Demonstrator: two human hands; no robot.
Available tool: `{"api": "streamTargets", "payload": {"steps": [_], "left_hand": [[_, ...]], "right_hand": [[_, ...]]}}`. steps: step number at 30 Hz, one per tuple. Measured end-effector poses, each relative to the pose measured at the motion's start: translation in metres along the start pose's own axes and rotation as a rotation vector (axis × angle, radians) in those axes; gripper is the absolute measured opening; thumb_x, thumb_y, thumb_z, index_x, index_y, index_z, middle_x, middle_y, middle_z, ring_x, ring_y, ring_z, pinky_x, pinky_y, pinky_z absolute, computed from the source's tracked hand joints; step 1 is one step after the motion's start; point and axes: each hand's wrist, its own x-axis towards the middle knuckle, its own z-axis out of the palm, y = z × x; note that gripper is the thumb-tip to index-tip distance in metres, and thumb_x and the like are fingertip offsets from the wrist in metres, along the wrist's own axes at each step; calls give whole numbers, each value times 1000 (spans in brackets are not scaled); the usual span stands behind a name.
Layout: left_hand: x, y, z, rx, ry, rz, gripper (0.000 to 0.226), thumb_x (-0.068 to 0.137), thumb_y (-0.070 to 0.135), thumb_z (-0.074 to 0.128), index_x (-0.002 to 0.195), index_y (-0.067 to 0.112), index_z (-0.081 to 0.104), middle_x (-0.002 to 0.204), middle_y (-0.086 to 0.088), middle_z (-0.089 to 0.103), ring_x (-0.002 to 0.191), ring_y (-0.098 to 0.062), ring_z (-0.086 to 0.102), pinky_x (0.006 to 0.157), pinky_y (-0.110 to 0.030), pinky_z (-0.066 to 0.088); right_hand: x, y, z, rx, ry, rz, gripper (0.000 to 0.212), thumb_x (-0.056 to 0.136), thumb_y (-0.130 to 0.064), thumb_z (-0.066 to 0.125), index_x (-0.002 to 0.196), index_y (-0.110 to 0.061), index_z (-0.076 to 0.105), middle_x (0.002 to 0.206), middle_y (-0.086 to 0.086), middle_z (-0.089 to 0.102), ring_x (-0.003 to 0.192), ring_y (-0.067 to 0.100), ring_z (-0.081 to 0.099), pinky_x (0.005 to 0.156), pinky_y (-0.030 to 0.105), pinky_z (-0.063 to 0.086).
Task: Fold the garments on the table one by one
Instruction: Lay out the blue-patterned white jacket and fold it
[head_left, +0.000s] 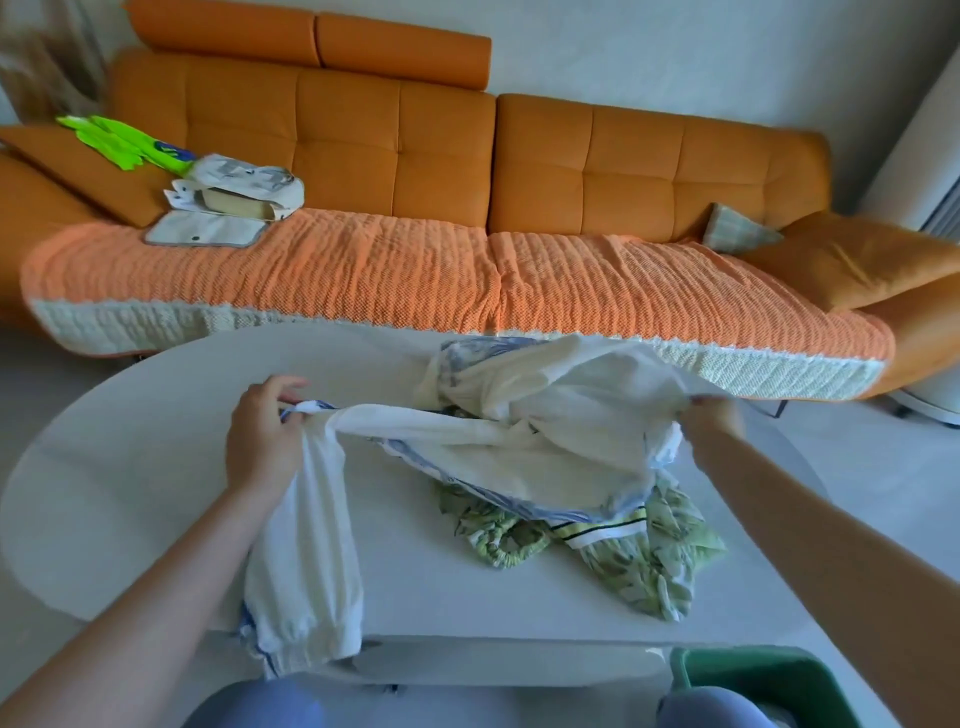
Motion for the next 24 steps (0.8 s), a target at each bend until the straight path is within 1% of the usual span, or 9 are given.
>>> {"api": "streamTargets", "payload": {"steps": [2, 4, 7, 8, 11, 15, 19, 22, 24], "left_hand": [[9, -9, 5, 53, -6, -35, 36, 79, -8, 52, 105, 13, 66, 107, -13, 60, 100, -32, 56, 80, -36, 42], [14, -11, 10, 109, -82, -69, 45, 74, -10, 51, 107, 17, 68, 116, -15, 60, 99, -34, 57, 78, -37, 44], [10, 6, 23, 92, -301, 47, 57, 76, -15, 42, 110, 23, 68, 124, -5, 60, 63, -28, 57, 56, -32, 44], [6, 14, 30, 87, -376, 116, 52, 80, -11, 43, 109, 25, 68, 124, 0, 60, 62, -26, 58, 58, -33, 46], [-13, 28, 48, 49, -654, 189, 31, 93, 15, 53, 116, 34, 61, 123, 10, 58, 102, -17, 60, 93, -37, 48], [-33, 23, 66, 183, -670, 329, 33, 87, 29, 64, 120, 32, 62, 116, 6, 66, 107, -16, 60, 91, -32, 46], [-40, 19, 73, 236, -530, 382, 28, 92, 27, 56, 118, 24, 63, 106, 3, 62, 98, -20, 58, 72, -26, 39], [-34, 17, 71, 181, -358, 275, 25, 95, 28, 50, 109, 13, 64, 96, 0, 61, 91, -23, 60, 69, -28, 37], [-20, 17, 62, 96, -227, 126, 25, 97, 23, 48, 104, 3, 62, 90, -6, 59, 85, -23, 56, 69, -30, 34]], "right_hand": [[7, 17, -7, -20, -43, 138, 35, 91, 2, 42, 124, 11, 51, 121, 26, 55, 105, 32, 55, 82, 42, 46], [10, 25, -7, -70, -18, 121, 47, 90, 2, 36, 137, 2, 38, 139, 22, 42, 119, 32, 47, 77, 36, 43], [-6, 17, 8, -99, 51, -155, 56, 87, 0, 42, 141, -12, 36, 143, 13, 38, 124, 26, 35, 95, 40, 38], [-19, 9, 17, -155, 34, -303, 53, 89, -4, 47, 140, -13, 38, 144, 10, 37, 130, 26, 30, 102, 42, 34], [-62, -15, 50, -321, -162, -706, 53, 90, -32, 58, 139, -20, 41, 149, 0, 34, 135, 24, 25, 110, 44, 24], [-78, -27, 100, -610, -353, -853, 71, 86, -51, 56, 147, -30, 25, 156, -5, 20, 141, 23, 16, 113, 45, 22], [-66, -29, 123, -784, -243, -852, 42, 88, -43, 55, 125, -22, 55, 123, 3, 56, 120, 25, 44, 92, 36, 38], [-52, -32, 112, -525, -119, -724, 19, 93, -19, 46, 94, -13, 64, 84, 4, 63, 83, 26, 62, 59, 28, 41], [-36, -39, 91, -290, -16, -565, 24, 96, -20, 40, 91, -12, 62, 76, 5, 62, 68, 25, 59, 56, 29, 43]]}}
